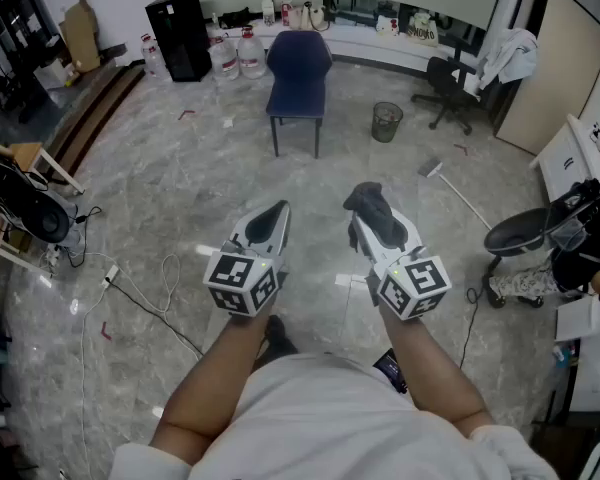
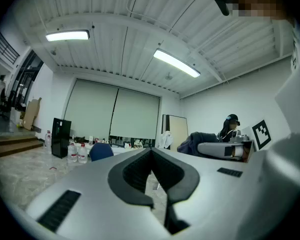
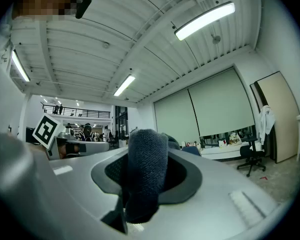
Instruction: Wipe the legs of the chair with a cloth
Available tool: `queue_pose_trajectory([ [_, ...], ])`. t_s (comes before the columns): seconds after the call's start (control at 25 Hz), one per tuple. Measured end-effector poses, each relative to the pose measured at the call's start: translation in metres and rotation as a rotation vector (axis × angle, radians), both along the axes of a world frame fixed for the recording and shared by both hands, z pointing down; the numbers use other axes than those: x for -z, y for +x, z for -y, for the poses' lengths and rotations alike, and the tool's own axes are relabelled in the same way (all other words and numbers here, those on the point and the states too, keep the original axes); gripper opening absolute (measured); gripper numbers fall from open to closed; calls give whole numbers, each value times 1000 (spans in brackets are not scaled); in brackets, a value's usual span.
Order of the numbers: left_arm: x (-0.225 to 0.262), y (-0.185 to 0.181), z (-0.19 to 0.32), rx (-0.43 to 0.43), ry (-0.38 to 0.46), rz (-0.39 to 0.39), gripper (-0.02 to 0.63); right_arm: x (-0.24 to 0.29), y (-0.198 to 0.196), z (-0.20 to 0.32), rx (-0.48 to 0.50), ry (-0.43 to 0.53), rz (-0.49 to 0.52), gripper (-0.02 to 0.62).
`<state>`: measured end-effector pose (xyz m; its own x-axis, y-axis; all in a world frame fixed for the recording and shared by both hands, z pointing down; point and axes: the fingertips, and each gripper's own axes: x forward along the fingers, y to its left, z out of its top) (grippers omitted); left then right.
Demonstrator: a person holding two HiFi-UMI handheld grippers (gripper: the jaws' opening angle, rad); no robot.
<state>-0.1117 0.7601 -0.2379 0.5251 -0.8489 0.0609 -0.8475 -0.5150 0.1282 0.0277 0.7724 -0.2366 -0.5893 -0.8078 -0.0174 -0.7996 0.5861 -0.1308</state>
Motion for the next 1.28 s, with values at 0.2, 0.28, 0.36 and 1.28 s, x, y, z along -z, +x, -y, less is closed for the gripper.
queue_pose_trajectory([
  [0.2, 2, -1, 5, -5, 1, 2, 5, 3, 0, 5, -5, 1, -1, 126],
  [0.28, 1, 0, 9, -4, -2, 1, 5, 2, 2, 9, -5, -1, -2, 126],
  [0.36, -2, -1, 14, -4, -7, 0, 5, 0, 2, 14, -5, -4, -2, 126],
  [1.28, -3, -117, 186, -131, -25, 0, 5, 12, -121, 179, -107, 9, 11, 124],
])
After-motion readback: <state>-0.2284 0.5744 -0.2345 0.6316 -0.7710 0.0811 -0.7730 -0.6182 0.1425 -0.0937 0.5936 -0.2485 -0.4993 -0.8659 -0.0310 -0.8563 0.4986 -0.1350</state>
